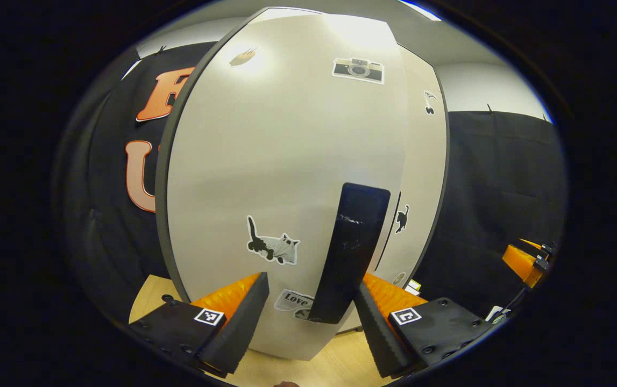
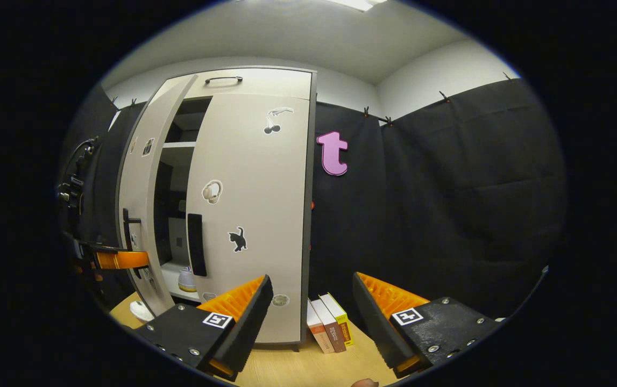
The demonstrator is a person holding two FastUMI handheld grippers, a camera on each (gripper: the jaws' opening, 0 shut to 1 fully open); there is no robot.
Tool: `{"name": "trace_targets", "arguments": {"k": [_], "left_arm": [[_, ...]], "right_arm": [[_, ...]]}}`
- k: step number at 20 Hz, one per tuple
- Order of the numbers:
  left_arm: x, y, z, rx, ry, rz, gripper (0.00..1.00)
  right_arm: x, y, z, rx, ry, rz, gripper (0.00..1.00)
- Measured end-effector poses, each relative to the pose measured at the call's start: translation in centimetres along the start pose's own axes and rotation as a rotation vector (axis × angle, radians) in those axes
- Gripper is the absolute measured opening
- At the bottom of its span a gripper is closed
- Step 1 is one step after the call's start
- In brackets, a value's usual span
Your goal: Grab one shoe with the right hand and put it into the shoe cabinet, grab the other shoe with the left hand and put it into the shoe cabinet; then close the right door with the right hand and the left door with the left hand.
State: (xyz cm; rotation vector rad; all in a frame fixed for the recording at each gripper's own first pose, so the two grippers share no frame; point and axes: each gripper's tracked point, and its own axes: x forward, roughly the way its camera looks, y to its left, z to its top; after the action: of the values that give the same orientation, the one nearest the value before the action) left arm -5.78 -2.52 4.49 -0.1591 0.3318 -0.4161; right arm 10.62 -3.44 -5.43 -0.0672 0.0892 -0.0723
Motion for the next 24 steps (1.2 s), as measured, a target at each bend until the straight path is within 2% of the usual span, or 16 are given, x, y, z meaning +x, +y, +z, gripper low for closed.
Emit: {"name": "trace_targets", "arguments": {"k": [10,24], "left_arm": [[1.7,-0.8,-0.3,0.078,-0.019,0.078,0.97],[2.5,-1.0,-0.5,0.198,-0.017,0.260,0.98]], "right_arm": [[1.0,0.8,-0.1,-0.011,0.004,0.035,0.92],[4.4,3.0,0.2,-0.015,0.013,0.141,0.92]]}}
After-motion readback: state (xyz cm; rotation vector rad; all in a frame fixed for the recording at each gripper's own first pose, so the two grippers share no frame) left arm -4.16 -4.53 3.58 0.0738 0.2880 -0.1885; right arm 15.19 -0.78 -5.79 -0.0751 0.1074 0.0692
